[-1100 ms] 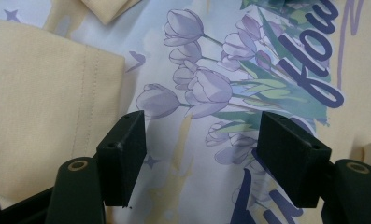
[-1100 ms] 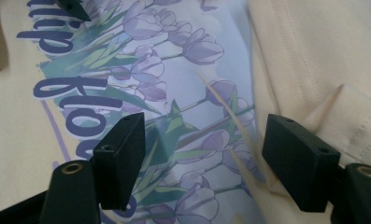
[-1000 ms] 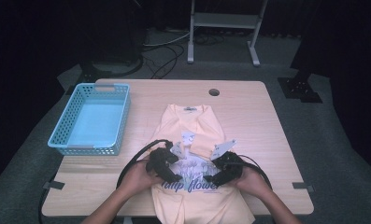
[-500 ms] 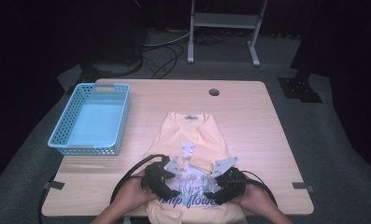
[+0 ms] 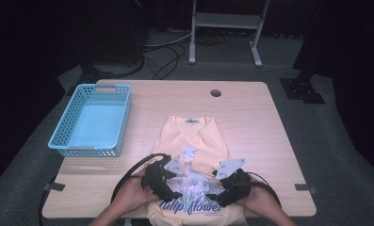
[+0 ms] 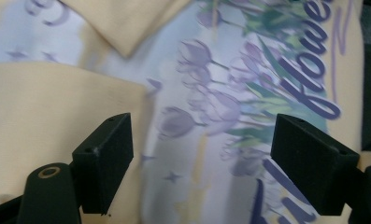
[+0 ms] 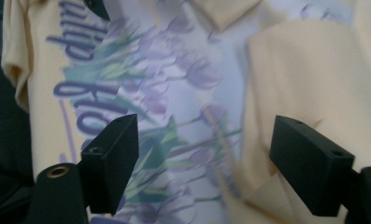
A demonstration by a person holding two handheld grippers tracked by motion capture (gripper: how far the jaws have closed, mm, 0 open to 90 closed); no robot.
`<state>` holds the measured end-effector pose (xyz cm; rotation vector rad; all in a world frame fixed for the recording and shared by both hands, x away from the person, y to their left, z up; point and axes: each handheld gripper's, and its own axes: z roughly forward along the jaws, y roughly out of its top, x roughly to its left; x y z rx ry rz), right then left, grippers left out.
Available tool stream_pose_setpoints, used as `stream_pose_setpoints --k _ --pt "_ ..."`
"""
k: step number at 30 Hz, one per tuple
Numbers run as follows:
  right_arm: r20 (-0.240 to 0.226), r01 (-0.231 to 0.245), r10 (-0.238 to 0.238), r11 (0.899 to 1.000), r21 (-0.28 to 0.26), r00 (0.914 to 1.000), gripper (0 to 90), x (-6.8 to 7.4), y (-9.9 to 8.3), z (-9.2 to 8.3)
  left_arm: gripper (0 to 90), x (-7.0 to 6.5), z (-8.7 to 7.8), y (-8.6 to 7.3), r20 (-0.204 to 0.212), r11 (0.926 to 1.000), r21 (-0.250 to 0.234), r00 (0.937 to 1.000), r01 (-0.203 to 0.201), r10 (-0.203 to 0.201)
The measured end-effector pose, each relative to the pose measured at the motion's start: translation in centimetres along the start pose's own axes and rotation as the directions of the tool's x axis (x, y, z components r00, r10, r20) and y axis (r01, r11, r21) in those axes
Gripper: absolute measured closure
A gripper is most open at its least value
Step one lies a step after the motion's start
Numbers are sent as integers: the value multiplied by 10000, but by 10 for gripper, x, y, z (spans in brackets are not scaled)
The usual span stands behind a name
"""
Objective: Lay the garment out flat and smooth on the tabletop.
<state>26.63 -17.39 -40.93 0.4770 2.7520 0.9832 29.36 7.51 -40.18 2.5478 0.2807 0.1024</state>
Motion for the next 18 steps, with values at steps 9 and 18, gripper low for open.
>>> stream_pose_setpoints --k 9,18 --pt "128 118 -120 9997 192 9998 216 -41 27 15 193 40 12 22 -311 9990 342 9991 298 -287" --pt "-76 -163 171 9951 977 9998 217 -58 24 44 194 51 32 24 -229 9932 1105 9992 354 -331"
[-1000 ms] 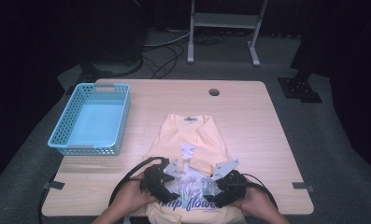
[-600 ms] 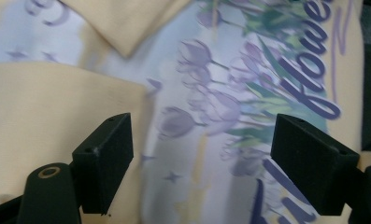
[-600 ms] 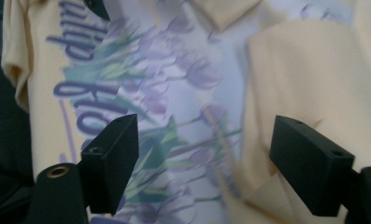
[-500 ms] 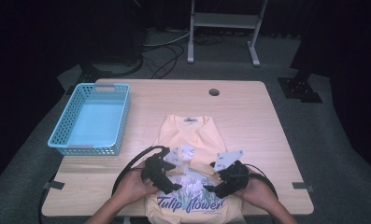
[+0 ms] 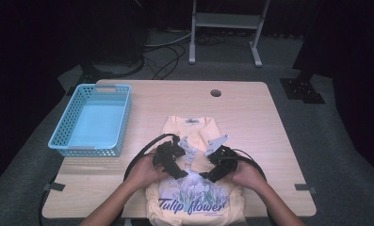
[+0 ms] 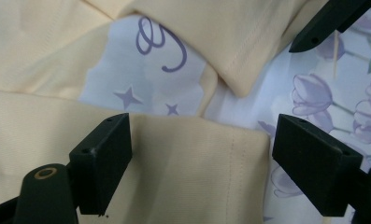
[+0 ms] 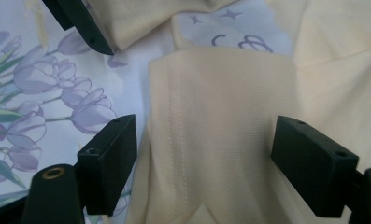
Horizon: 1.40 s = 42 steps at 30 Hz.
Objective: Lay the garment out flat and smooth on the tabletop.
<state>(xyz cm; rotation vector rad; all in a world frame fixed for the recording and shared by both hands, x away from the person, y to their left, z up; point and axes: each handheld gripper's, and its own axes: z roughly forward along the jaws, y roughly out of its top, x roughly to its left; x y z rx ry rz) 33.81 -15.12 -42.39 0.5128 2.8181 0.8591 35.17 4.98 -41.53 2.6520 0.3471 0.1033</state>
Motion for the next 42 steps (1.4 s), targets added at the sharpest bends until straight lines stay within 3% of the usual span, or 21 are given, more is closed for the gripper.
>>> stream_pose_setpoints --k 1,7,22,27,29,31,34,35,36,37,38,42 --pt "-38 -69 68 9999 -89 10000 217 0 -2 1 193 -1 0 -1 -60 9999 19 9999 -144 144" --pt "-166 -425 419 9984 -373 9990 219 4 -8 0 189 -8 -2 -7 5 9999 -135 10000 -91 91" --pt "-355 -131 115 9990 -439 9993 219 47 -19 -9 189 -49 -11 -29 235 9981 -435 9987 -437 448" --pt "-370 27 -41 9994 -354 9993 211 52 -18 -10 189 -53 -12 -31 229 9976 -481 9984 -502 514" --pt "-38 440 -442 9983 -388 9990 209 53 -16 -11 189 -53 -12 -31 218 9978 -467 9986 -477 487" --pt "232 881 -864 9924 -854 9960 222 55 -9 -15 188 -53 -12 -31 188 9979 -455 9987 -462 471" --pt "260 1793 -1774 9766 -1184 9838 269 61 -1 -16 189 -52 -12 -31 213 9977 -468 9985 -495 505" --pt "260 1793 -1774 9766 -1184 9838 269 61 -1 -16 189 -52 -12 -31 213 9977 -468 9985 -495 505" --pt "175 2374 -2370 9641 -1190 9714 327 65 5 -14 189 -52 -12 -31 218 9977 -483 9986 -472 483" --pt "175 2374 -2370 9641 -1190 9714 327 65 5 -14 189 -52 -12 -31 218 9977 -483 9986 -472 483" --pt "33 2664 -2675 9583 -1034 9635 387 67 9 -10 189 -52 -12 -31 224 9978 -456 9985 -481 492" --pt "-142 3004 -3022 9510 -730 9531 477 66 14 -3 189 -52 -12 -30 230 9981 -430 9987 -440 450"
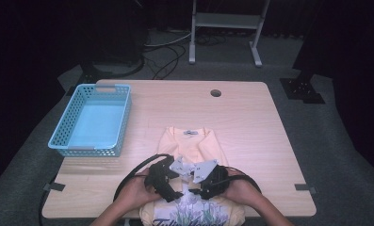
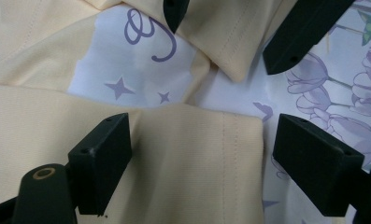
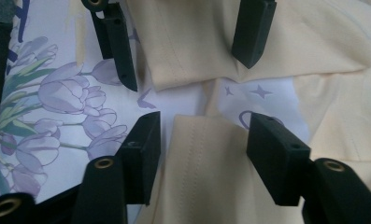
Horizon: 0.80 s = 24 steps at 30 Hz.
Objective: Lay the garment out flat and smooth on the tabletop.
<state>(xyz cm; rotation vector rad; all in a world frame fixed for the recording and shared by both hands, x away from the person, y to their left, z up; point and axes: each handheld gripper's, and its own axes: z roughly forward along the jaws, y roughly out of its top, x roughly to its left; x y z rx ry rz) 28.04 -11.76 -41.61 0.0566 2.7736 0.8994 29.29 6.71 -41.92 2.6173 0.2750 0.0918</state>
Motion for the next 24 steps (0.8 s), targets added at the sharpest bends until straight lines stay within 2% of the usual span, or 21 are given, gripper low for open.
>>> stream_pose_setpoints --k 4,11,17,24 --pt "-112 2 0 9999 137 9999 527 -3 1 3 189 1 0 0 24 10000 25 10000 -32 32" --pt "55 321 -322 9992 245 9995 752 -4 0 5 189 1 -1 -2 40 9999 -96 10000 -37 37" --pt "-206 6 -11 9998 -205 9998 836 -10 -4 -7 189 2 -2 -3 68 9999 -105 10000 -34 35" --pt "-583 -226 198 9986 -485 9981 859 -16 -8 -16 189 1 -3 -3 40 10000 77 10000 -41 40"
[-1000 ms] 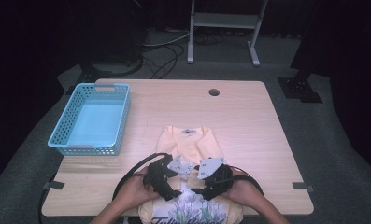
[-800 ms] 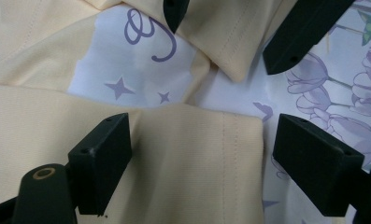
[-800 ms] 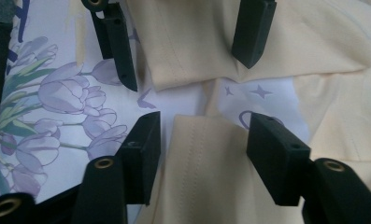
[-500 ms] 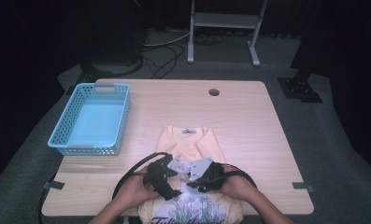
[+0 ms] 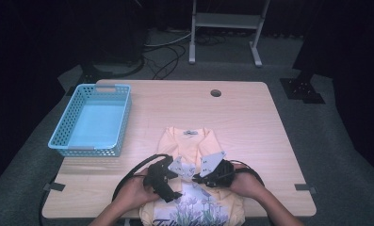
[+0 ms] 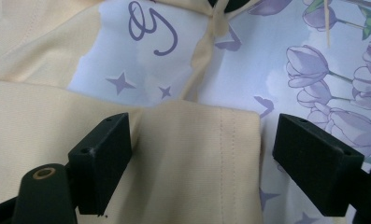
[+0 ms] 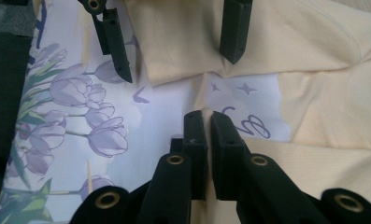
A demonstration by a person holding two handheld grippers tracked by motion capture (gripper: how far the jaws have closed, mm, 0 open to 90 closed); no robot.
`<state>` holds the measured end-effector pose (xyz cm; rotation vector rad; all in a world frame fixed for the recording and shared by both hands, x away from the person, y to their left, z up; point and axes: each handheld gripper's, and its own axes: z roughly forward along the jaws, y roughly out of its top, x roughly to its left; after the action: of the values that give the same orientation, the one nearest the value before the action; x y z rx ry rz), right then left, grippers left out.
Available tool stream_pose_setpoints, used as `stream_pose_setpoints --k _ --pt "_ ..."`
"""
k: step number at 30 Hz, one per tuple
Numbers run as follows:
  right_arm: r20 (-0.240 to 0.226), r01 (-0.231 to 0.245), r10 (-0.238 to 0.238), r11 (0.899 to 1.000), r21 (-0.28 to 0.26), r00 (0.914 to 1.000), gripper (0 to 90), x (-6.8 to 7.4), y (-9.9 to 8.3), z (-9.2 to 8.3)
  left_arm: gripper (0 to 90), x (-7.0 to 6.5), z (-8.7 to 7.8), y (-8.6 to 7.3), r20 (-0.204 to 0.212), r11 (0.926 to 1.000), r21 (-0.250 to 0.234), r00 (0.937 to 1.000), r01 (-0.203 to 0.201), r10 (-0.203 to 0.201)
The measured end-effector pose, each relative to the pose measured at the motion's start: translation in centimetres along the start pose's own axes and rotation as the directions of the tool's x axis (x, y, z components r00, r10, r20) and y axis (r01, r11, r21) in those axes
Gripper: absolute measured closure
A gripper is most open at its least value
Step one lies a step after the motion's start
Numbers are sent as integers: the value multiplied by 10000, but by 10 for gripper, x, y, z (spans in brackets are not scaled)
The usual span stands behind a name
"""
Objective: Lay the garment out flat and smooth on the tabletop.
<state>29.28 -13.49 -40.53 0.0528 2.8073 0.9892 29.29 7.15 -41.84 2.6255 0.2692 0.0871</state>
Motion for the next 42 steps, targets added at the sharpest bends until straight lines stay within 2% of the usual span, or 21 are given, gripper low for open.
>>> stream_pose_setpoints --k 9,26,42 --pt "89 -255 257 9995 -187 9996 858 -8 -7 -20 190 2 -1 -2 108 9999 -63 9999 128 -128" --pt "-175 -478 472 9982 -352 9987 858 -20 -25 -49 189 0 -1 -2 18 9997 -66 9997 252 -252" --pt "64 -805 807 9961 -352 9967 858 -29 -53 -75 188 -1 0 -1 -143 9994 -31 9993 341 -342"
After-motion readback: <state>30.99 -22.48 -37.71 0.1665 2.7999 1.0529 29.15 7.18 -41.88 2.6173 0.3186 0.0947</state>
